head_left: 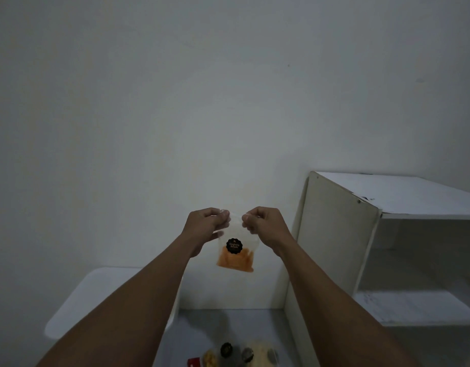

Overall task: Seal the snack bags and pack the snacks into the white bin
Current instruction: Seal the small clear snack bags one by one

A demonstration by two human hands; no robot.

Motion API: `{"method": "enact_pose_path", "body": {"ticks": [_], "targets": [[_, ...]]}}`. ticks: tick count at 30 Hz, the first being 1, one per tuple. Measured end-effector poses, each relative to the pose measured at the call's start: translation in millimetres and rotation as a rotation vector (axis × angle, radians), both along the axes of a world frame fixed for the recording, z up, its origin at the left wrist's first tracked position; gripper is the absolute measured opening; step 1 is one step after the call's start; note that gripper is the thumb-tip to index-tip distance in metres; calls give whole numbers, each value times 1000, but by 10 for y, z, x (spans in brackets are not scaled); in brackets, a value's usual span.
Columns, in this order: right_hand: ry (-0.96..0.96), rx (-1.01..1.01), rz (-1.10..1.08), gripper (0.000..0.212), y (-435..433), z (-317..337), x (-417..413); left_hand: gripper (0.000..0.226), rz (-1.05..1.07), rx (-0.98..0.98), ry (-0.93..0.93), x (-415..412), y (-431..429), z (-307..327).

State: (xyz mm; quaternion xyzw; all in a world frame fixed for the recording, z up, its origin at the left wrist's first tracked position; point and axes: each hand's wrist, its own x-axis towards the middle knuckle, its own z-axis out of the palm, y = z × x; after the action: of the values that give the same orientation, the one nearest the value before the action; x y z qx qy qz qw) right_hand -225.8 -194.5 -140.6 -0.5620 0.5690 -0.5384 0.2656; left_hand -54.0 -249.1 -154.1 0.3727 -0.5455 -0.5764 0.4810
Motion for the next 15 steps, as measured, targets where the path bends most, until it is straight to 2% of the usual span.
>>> {"method": "enact_pose_path", "body": {"ticks": [6, 10, 15], "targets": [[-4, 35, 24, 10, -39, -61, 35, 15, 93, -85, -68, -12, -65, 40], [54, 39, 34, 10, -78, -33, 88, 22, 115, -139, -138, -7, -82, 10], [181, 24, -52, 17, -166, -11, 77, 20, 39, -57, -126, -50, -68, 29]]}}
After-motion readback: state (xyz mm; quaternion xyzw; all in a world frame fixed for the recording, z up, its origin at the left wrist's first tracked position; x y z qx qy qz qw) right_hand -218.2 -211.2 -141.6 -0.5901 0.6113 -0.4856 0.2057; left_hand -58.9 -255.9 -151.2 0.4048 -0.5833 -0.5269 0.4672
